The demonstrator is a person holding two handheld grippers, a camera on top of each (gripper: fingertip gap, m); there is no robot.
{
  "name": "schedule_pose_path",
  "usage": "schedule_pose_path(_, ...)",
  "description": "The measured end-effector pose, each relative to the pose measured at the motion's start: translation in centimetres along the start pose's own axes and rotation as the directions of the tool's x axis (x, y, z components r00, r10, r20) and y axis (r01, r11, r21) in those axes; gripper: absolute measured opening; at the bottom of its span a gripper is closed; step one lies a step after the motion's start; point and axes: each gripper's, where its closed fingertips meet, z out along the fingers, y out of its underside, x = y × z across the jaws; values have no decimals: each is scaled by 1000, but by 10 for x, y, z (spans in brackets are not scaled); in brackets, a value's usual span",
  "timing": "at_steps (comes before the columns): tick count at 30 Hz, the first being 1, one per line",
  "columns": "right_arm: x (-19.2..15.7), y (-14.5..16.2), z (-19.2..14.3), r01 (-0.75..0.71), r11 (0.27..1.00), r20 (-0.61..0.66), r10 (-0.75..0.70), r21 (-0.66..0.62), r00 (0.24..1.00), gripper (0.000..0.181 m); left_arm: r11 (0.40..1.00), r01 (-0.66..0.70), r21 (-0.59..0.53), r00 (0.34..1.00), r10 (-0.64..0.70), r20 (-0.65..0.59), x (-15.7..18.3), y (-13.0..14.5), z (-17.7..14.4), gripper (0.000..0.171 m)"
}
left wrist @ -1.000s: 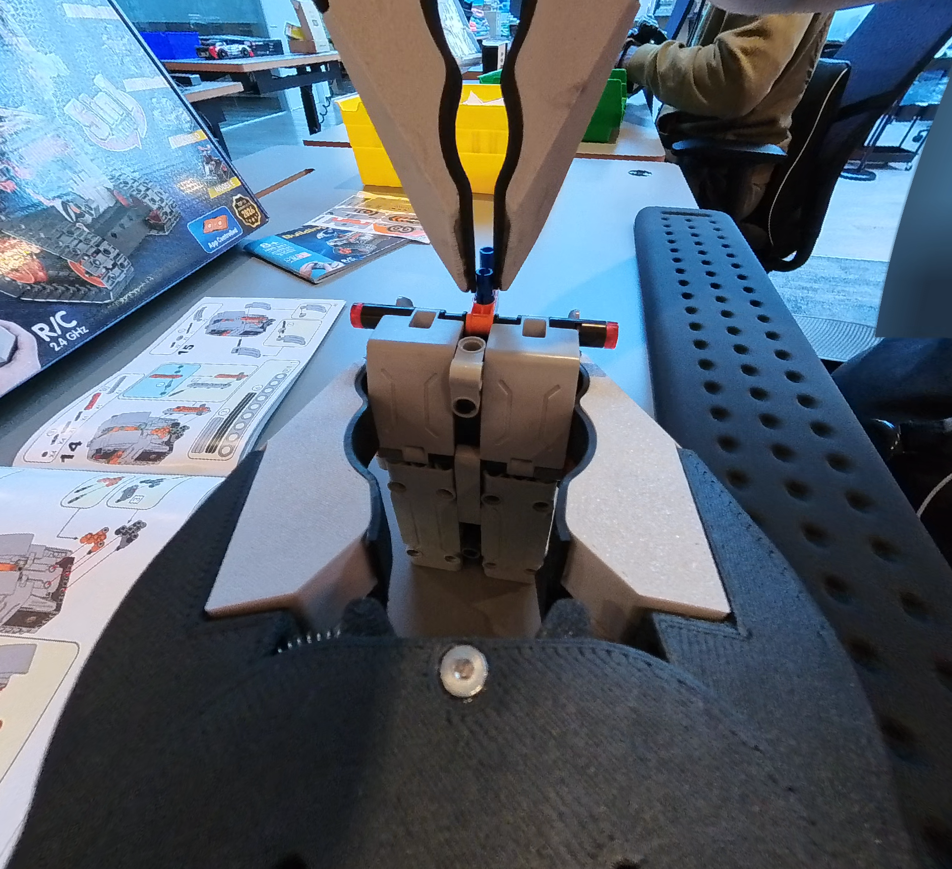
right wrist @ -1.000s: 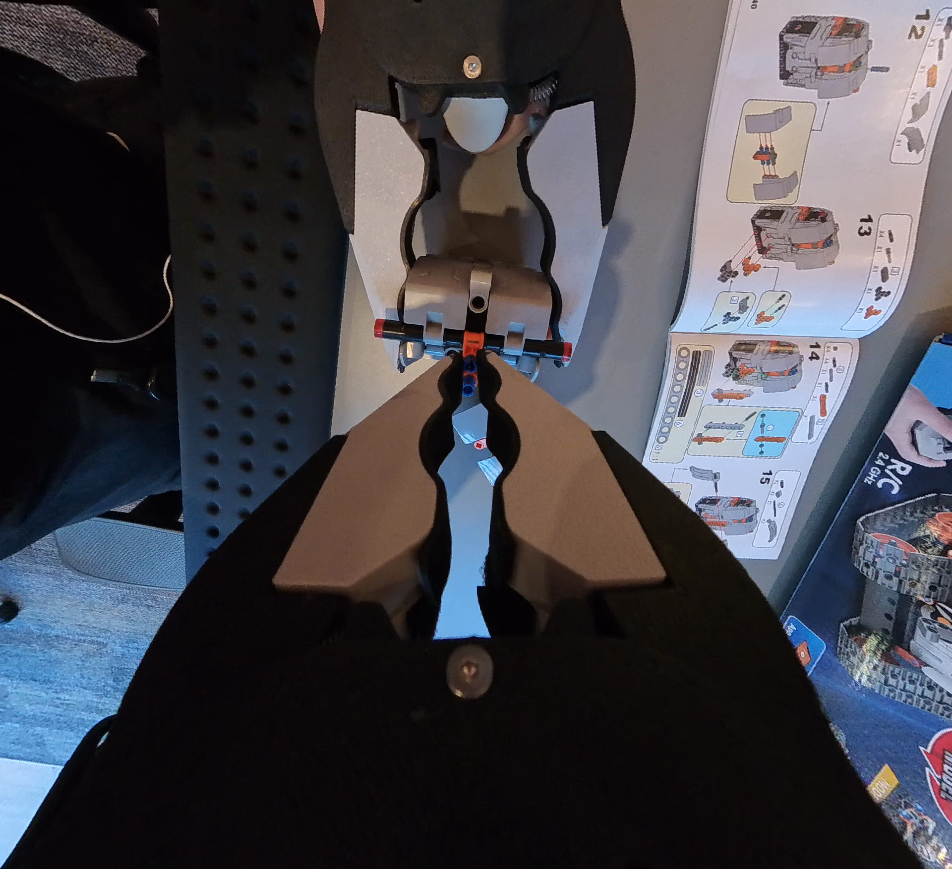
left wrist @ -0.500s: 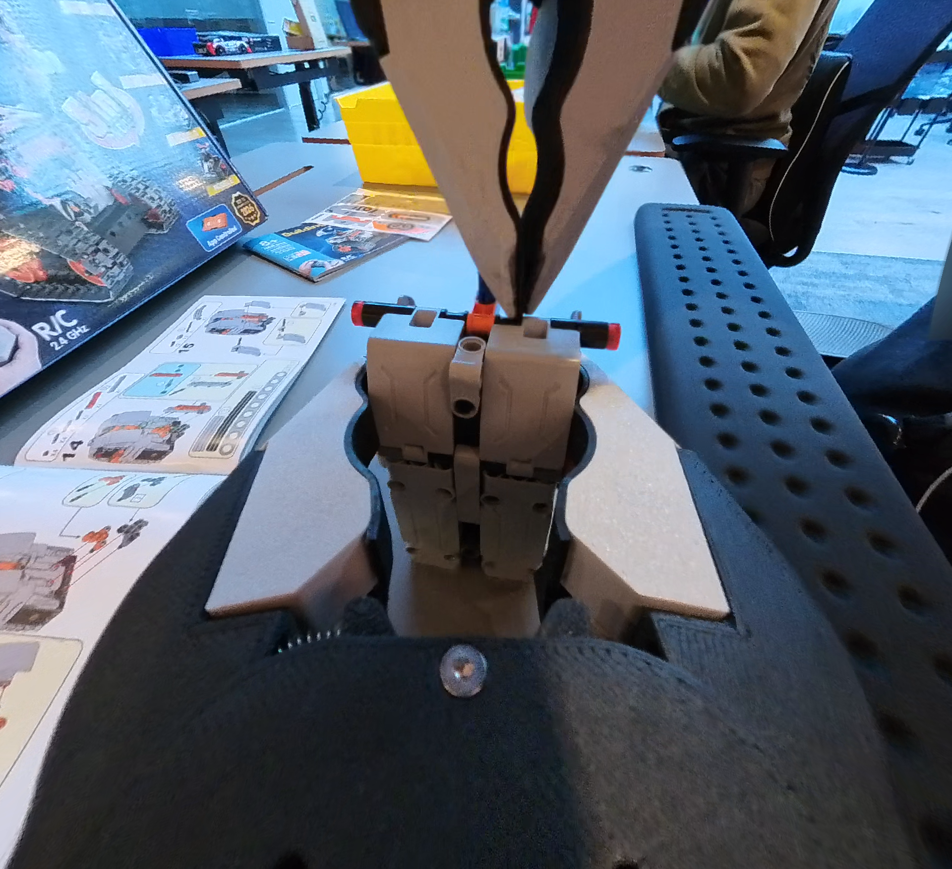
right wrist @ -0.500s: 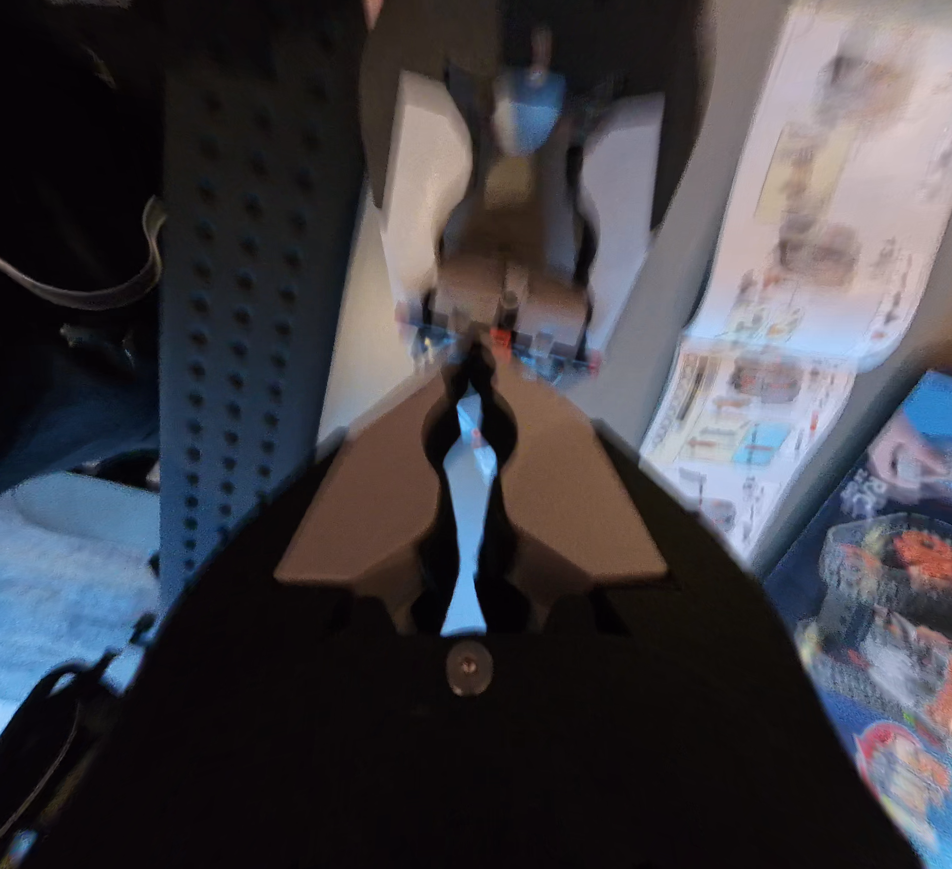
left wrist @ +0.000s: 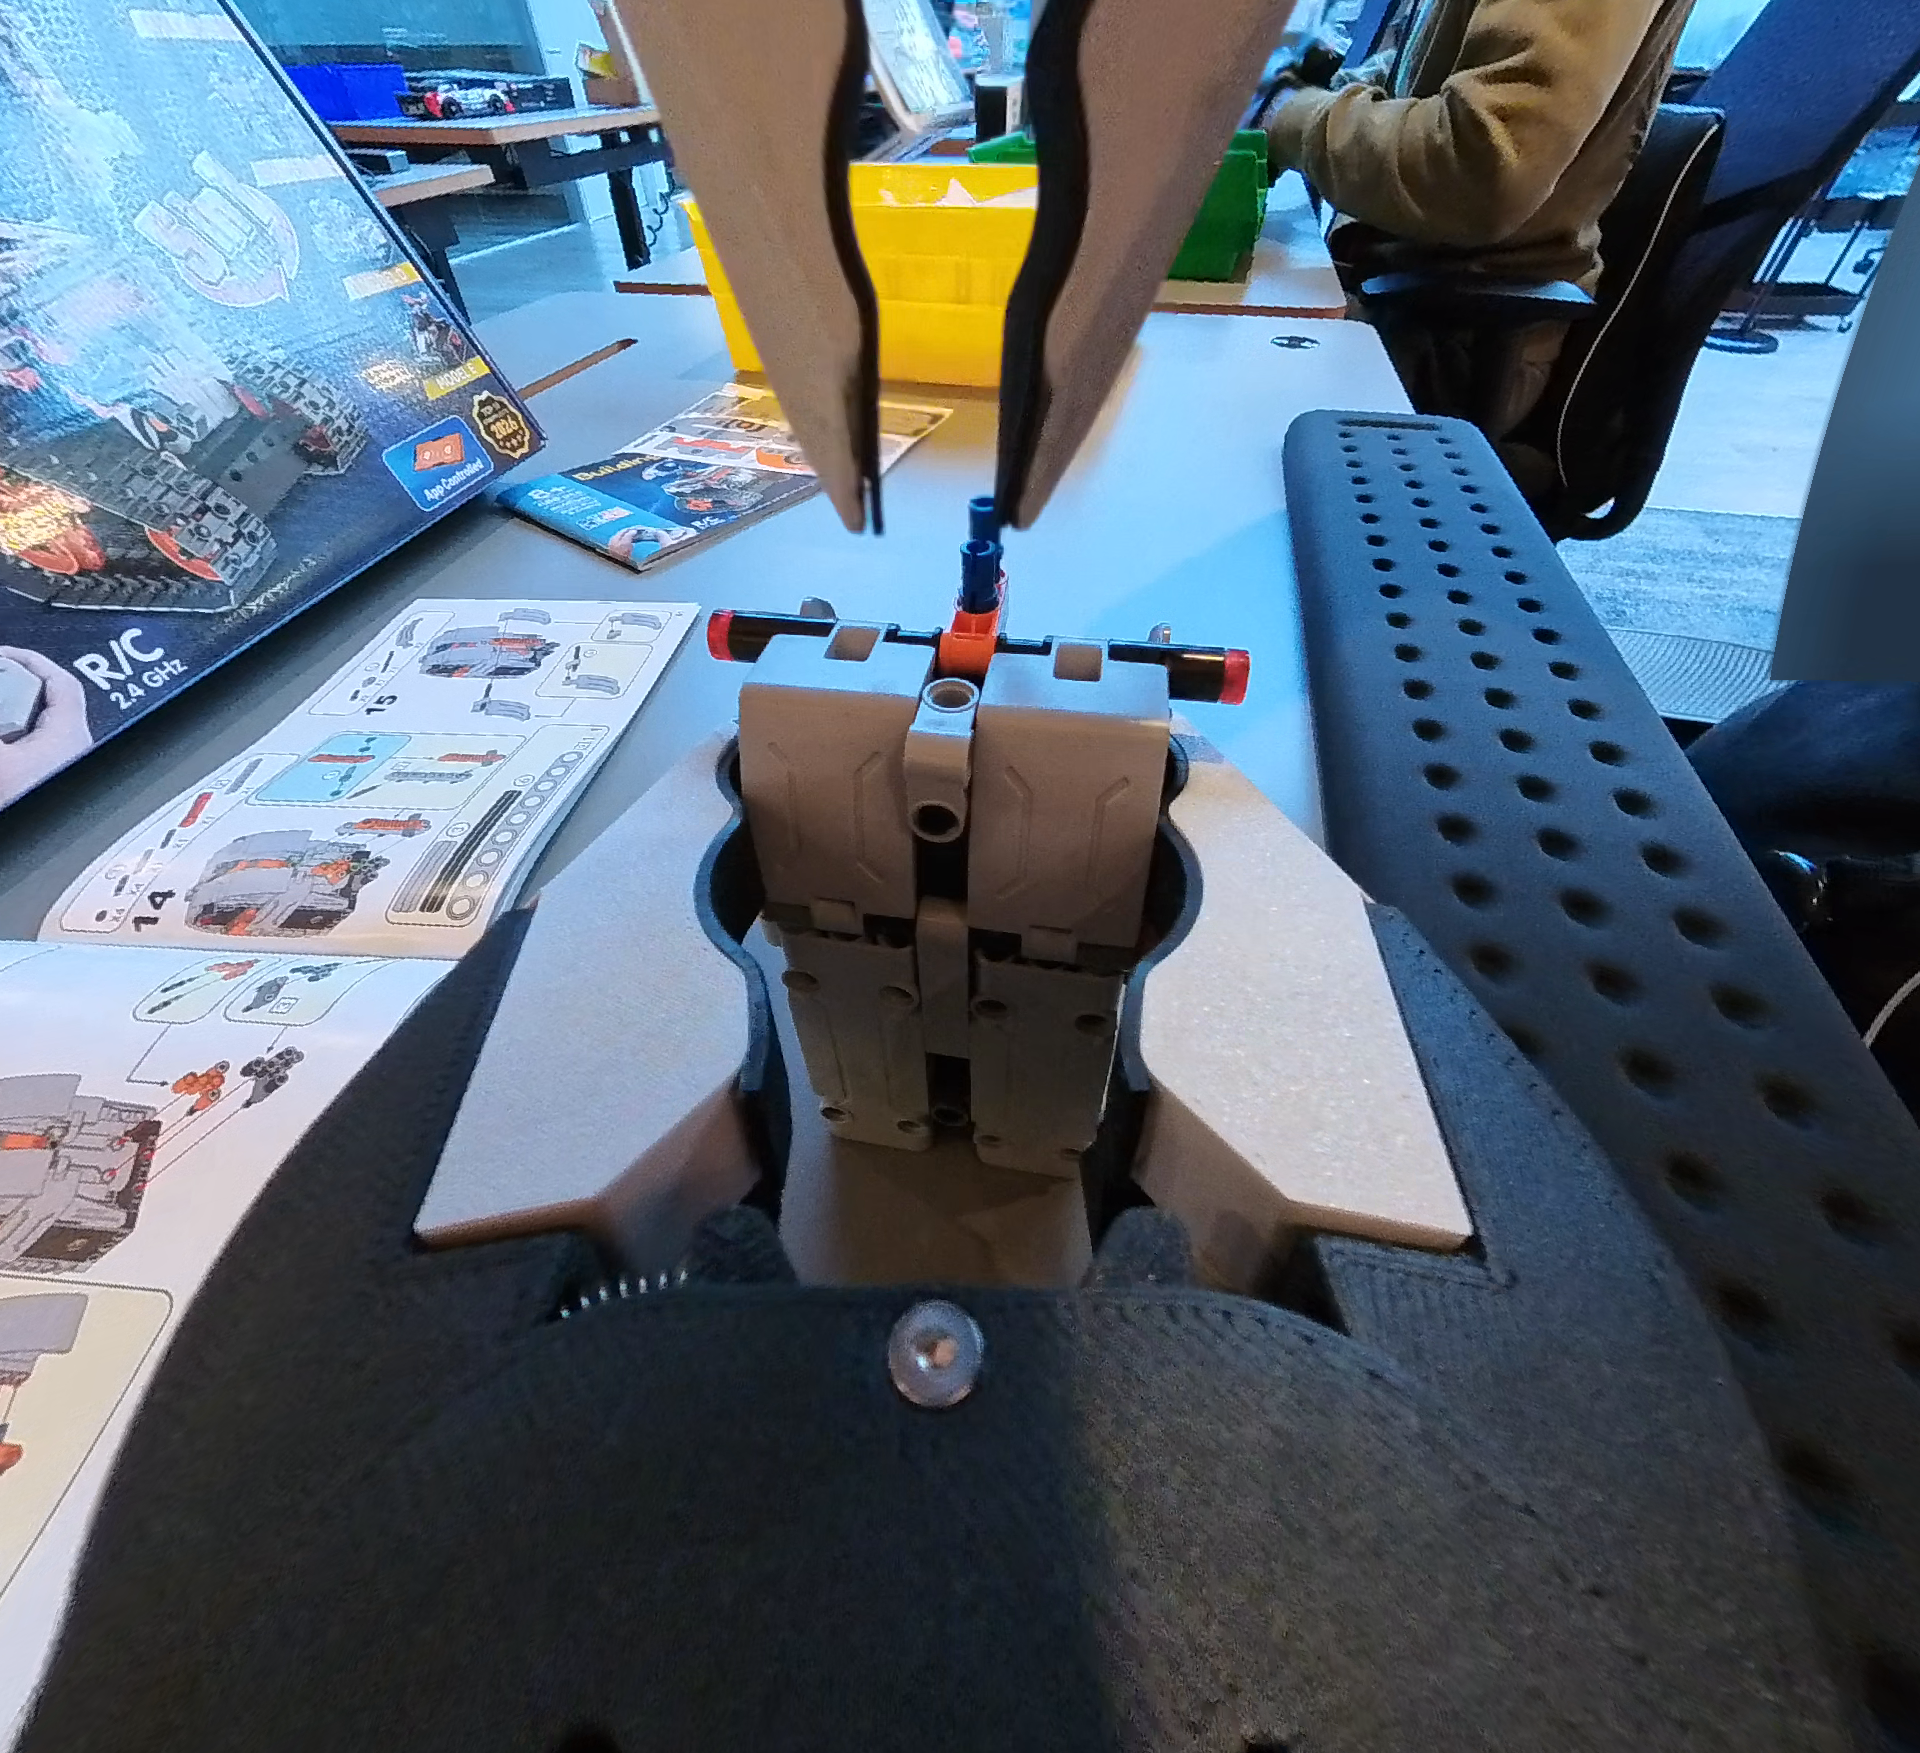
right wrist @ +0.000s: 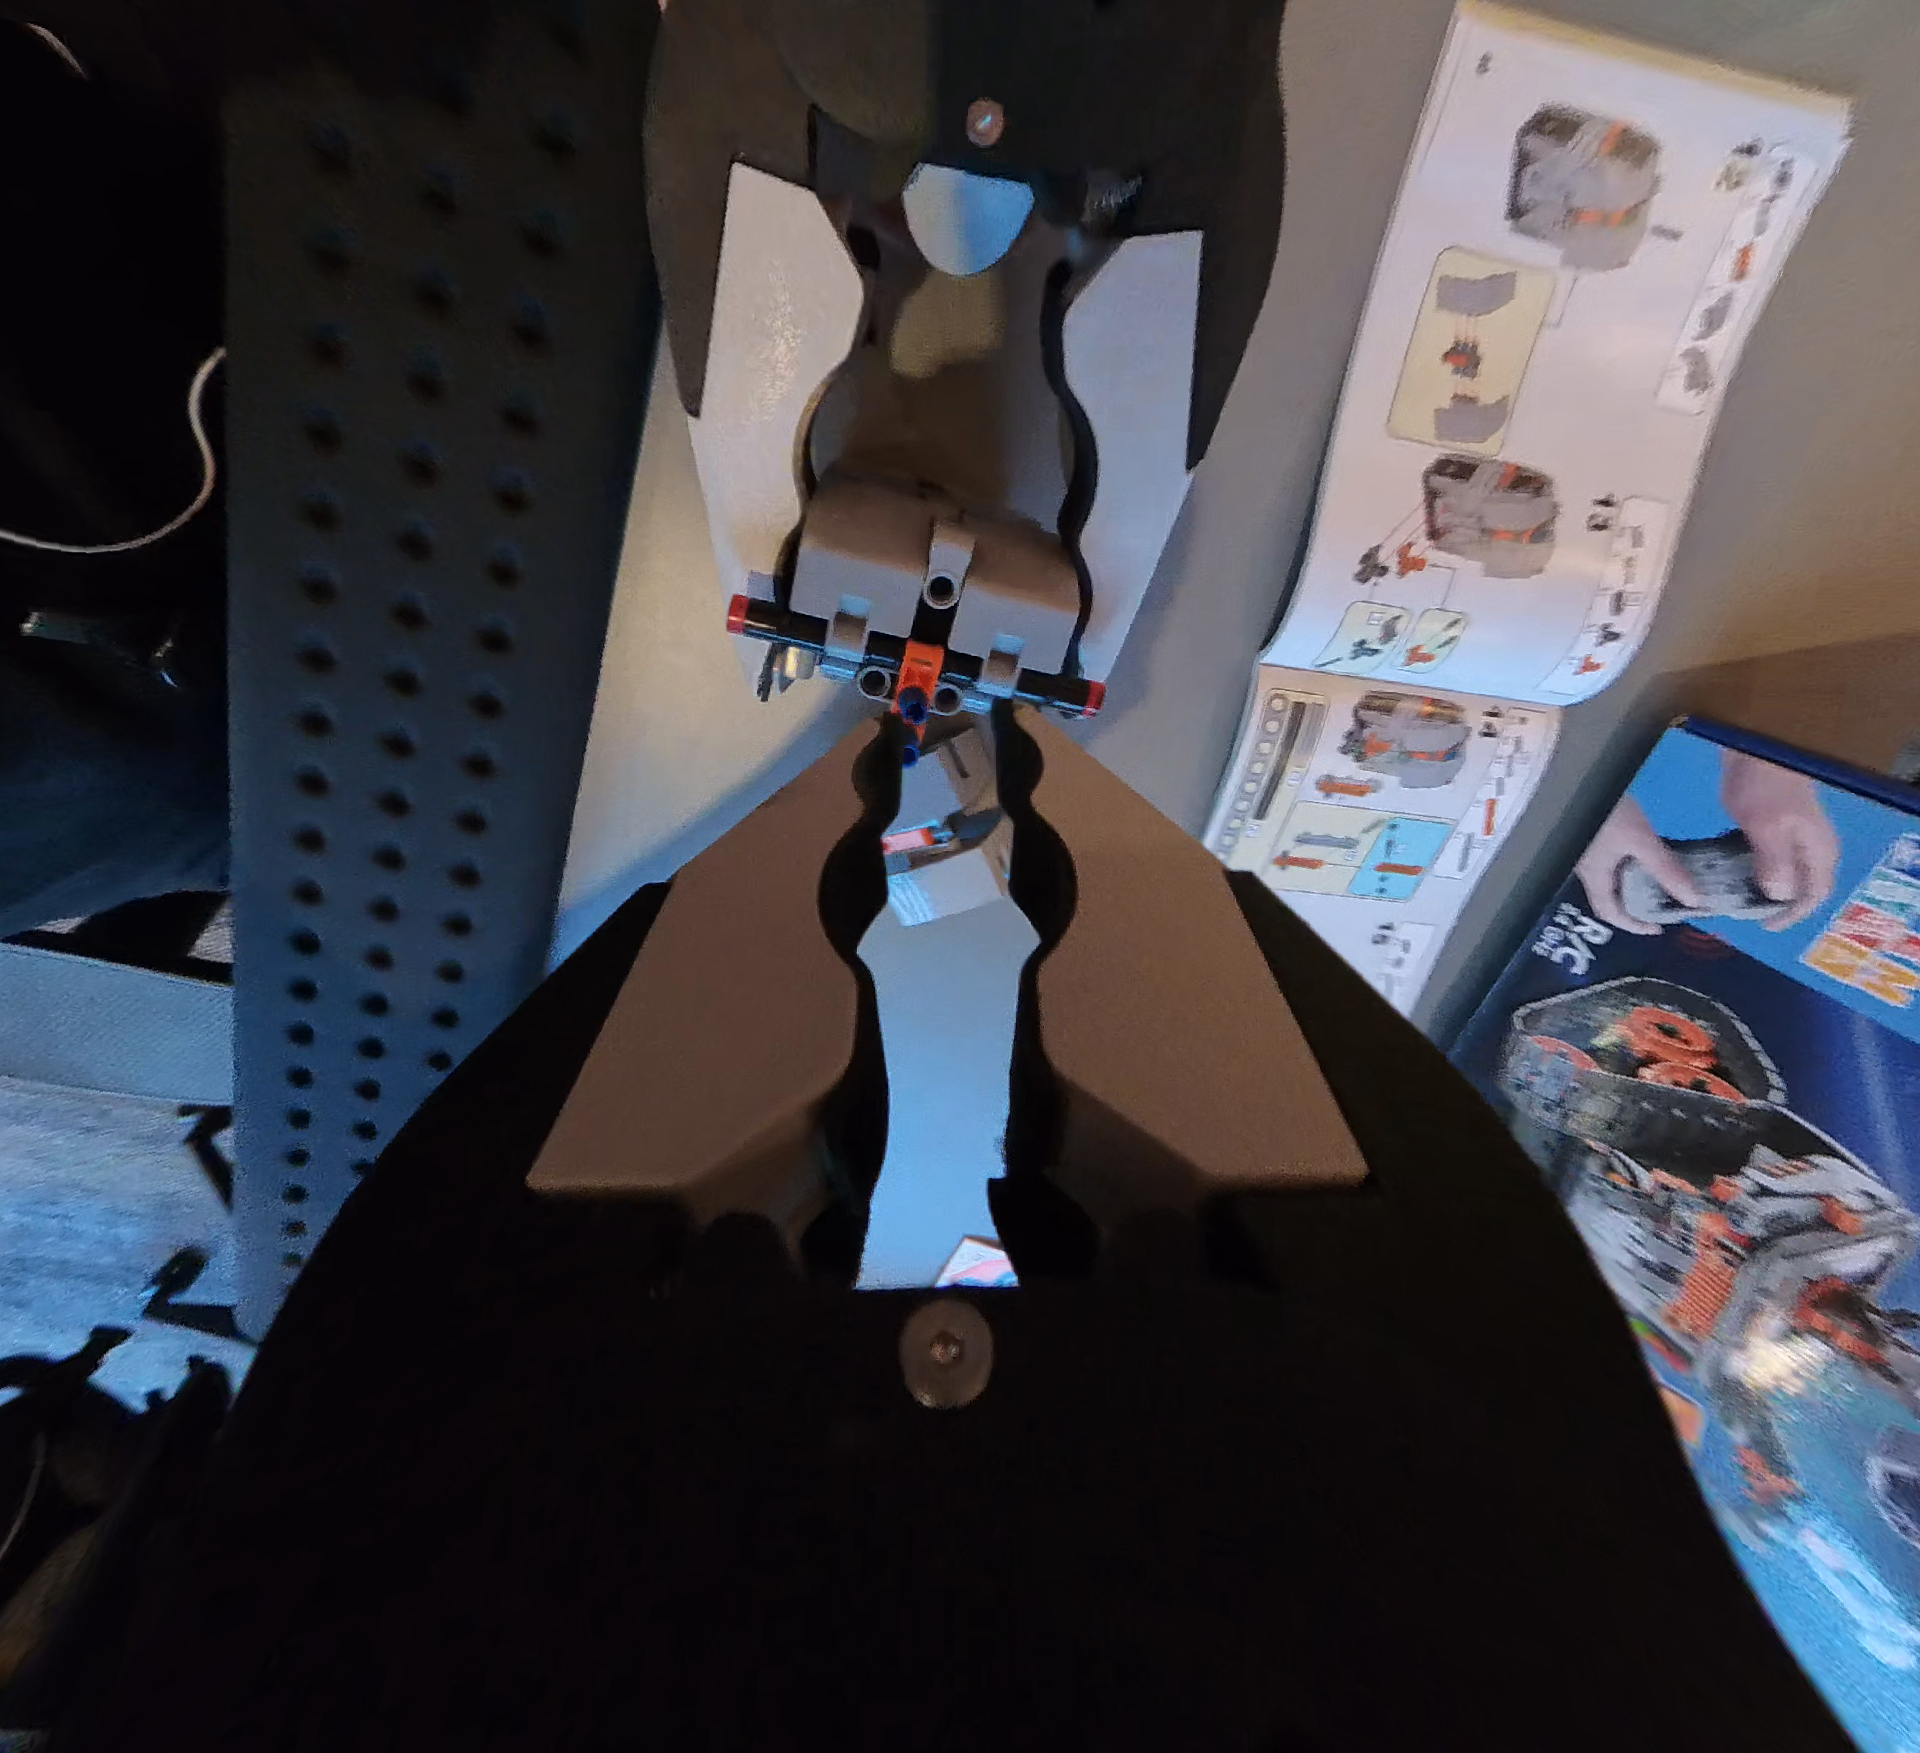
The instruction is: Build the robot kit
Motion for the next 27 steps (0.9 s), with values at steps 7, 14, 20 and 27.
schedule_pose_path(7,-6,0,4,-53,998,61,50,39,997,4,1000,1,0,1000,-1,0,0,0,0,70)
schedule_pose_path(14,-6,-3,4,-73,995,75,68,63,995,1,1000,0,0,1000,0,1,0,0,0,71)
schedule_pose_path(20,-6,0,4,-89,995,82,86,37,993,11,1000,-1,0,1000,1,2,0,0,0,71)
schedule_pose_path(27,-7,-1,7,-98,994,96,94,41,991,4,1000,-1,0,1000,1,2,0,0,0,71)
